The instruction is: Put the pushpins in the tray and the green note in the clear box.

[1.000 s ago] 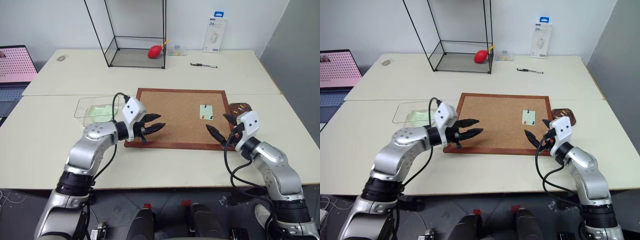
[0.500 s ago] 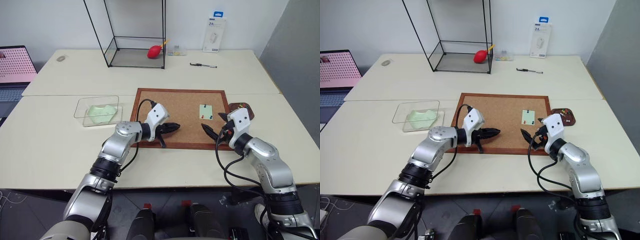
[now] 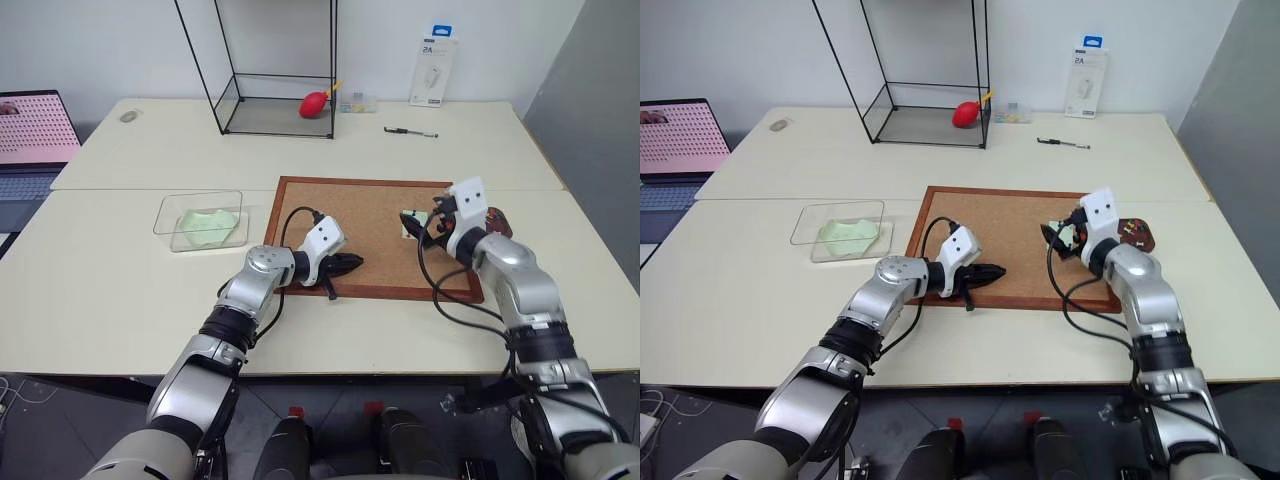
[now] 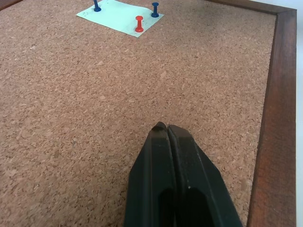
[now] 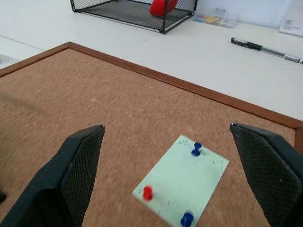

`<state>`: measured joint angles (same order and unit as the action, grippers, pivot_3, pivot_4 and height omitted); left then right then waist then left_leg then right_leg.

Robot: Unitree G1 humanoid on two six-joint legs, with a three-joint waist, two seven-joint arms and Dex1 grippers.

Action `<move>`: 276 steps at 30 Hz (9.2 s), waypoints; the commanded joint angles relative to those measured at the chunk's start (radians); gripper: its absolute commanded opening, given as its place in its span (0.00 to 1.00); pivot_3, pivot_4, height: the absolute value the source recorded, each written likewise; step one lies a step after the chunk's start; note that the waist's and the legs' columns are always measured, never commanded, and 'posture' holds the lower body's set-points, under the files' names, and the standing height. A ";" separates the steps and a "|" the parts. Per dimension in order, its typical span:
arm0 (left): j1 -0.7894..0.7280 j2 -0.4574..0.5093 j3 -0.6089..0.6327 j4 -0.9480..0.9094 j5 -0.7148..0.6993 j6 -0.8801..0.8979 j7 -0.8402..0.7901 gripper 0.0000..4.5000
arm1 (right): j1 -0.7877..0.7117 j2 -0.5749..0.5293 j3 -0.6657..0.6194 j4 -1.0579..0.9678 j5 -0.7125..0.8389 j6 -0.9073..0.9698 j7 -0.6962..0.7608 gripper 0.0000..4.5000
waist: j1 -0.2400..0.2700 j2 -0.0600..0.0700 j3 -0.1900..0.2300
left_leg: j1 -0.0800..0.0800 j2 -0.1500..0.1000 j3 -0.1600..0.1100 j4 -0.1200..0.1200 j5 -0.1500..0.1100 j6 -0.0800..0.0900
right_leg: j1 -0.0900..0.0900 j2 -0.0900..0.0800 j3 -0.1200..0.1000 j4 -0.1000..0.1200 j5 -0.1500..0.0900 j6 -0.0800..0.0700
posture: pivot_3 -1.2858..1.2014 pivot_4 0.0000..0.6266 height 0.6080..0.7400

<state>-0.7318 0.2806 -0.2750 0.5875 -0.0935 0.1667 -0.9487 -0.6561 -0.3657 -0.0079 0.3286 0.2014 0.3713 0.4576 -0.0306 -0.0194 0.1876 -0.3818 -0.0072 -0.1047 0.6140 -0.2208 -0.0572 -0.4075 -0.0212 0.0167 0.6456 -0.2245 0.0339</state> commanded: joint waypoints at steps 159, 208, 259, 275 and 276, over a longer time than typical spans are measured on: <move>0.036 0.027 -0.063 0.051 0.111 0.099 -0.023 0.00 | 0.205 -0.043 -0.048 -0.165 -0.065 -0.043 0.041 0.77 | -0.006 0.009 -0.009 | 0.005 0.000 0.001 0.000 0.001 0.001 | 0.003 0.000 0.001 0.001 0.001 0.001 | 0.52 0.24 1.00; 0.049 0.022 -0.077 0.057 0.135 0.102 -0.003 0.00 | 0.096 -0.051 -0.105 -0.113 -0.054 -0.129 -0.019 0.02 | -0.009 0.009 -0.010 | 0.004 0.000 0.000 0.000 0.001 0.001 | 0.003 0.000 0.001 0.000 0.001 0.001 | 0.52 0.24 1.00; 0.046 0.012 -0.068 0.065 0.128 0.091 0.011 0.00 | 0.075 0.003 -0.058 -0.042 -0.016 -0.047 0.048 0.55 | -0.009 0.009 -0.013 | 0.004 0.000 0.000 0.000 0.001 0.001 | 0.003 0.000 0.001 0.000 0.000 0.001 | 0.52 0.24 1.00; 0.055 0.019 -0.063 0.048 0.126 0.100 0.017 0.00 | 0.021 0.082 0.003 0.150 -0.079 -0.125 0.032 0.06 | -0.010 0.009 -0.014 | 0.004 0.000 -0.001 0.000 0.001 0.001 | 0.003 0.001 0.000 0.000 0.000 0.001 | 0.52 0.24 1.00; 0.057 0.021 -0.063 0.047 0.126 0.100 0.016 0.00 | 0.021 0.080 0.003 0.156 -0.081 -0.126 0.032 0.02 | -0.010 0.009 -0.014 | 0.004 0.000 -0.001 0.000 0.001 0.001 | 0.003 0.001 0.000 0.000 0.000 0.001 | 0.52 0.24 1.00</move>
<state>-0.7245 0.2871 -0.2975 0.5635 -0.0280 0.2151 -0.9476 -0.6114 -0.2795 0.0020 0.4851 0.1301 0.2695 0.4938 -0.0405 -0.0105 0.1734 -0.3781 -0.0073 -0.1054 0.6140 -0.2200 -0.0559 -0.4042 -0.0206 0.0171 0.6452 -0.2241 0.0349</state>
